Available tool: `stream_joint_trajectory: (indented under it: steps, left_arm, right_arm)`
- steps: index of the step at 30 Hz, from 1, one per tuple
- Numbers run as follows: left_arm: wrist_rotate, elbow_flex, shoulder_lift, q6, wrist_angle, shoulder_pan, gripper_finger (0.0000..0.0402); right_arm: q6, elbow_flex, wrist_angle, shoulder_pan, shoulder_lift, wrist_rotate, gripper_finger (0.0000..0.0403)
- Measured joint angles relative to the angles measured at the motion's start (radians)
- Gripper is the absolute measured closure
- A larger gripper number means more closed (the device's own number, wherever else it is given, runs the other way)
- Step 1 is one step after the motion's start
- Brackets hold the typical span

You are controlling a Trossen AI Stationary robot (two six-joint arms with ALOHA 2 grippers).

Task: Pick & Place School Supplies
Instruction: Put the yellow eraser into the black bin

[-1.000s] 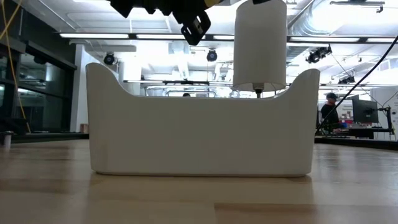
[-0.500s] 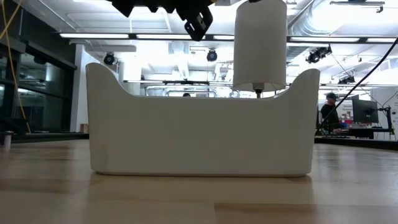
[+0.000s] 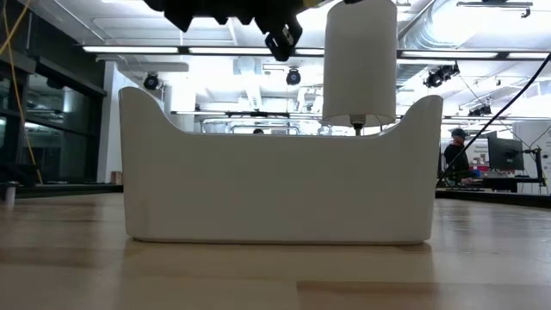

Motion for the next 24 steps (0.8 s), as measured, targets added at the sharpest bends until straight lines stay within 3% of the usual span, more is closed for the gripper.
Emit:
stream_joint_trajectory:
  steps: [24]
  left_arm:
    - [0.055,0.000,0.010,-0.040,0.014,0.003,0.0309]
  right_arm:
    - [0.034,0.000,-0.041,0.000,0.000,0.005,0.0306]
